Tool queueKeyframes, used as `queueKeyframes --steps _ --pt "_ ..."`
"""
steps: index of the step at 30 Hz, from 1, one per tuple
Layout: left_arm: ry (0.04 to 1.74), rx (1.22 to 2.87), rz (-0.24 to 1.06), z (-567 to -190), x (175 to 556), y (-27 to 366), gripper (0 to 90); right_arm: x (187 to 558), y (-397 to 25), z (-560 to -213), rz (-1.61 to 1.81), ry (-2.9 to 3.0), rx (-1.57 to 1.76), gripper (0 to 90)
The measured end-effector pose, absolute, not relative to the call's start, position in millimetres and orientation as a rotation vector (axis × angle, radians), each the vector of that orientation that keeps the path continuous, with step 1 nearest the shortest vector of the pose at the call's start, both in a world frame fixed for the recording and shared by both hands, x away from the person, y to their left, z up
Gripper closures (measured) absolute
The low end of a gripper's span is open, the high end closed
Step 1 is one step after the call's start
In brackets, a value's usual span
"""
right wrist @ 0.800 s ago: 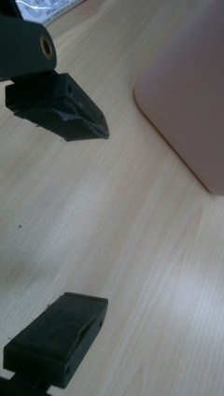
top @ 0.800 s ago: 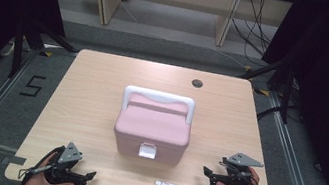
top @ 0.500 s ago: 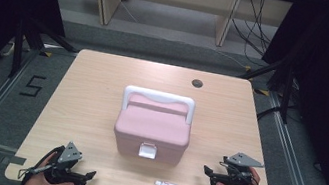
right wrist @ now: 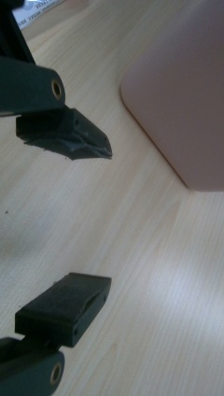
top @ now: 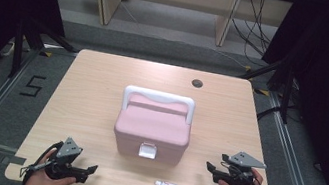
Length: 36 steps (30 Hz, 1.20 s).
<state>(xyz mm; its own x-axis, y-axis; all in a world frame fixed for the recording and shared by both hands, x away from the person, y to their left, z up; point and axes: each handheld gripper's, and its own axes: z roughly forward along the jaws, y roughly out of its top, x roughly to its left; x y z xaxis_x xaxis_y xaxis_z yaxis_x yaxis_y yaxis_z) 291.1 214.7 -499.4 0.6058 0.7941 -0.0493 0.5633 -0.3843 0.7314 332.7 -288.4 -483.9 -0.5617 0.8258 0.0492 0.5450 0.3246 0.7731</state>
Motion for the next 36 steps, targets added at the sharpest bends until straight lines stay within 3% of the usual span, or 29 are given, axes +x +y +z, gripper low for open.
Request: queueKeyframes --steps 1,2,5,6,7,12,21,36 --pt "1.062 2.082 0.405 -498 292 214 22.1 333 -288 -484 1.110 2.237 1.211 39.3" --pt "1.043 2.070 0.403 -495 295 213 29.2 334 -289 -482 1.134 2.245 1.179 47.5" --pt "1.017 2.047 0.409 -491 298 214 44.3 335 -286 -478 1.173 2.244 1.115 55.2" --pt "1.010 2.027 0.412 -490 301 214 44.3 335 -286 -478 1.173 2.244 1.115 55.2" --pt "0.998 1.988 0.408 -487 305 212 57.2 333 -281 -476 1.189 2.251 1.129 61.4" --pt "0.945 2.022 0.441 -481 316 207 74.0 337 -278 -474 1.191 2.255 1.045 70.9" --pt "0.955 2.026 0.469 -482 348 200 87.6 345 -275 -469 1.217 2.230 0.935 89.5" --pt "0.922 2.016 0.471 -477 379 178 89.7 366 -251 -466 1.236 2.251 0.892 90.0"
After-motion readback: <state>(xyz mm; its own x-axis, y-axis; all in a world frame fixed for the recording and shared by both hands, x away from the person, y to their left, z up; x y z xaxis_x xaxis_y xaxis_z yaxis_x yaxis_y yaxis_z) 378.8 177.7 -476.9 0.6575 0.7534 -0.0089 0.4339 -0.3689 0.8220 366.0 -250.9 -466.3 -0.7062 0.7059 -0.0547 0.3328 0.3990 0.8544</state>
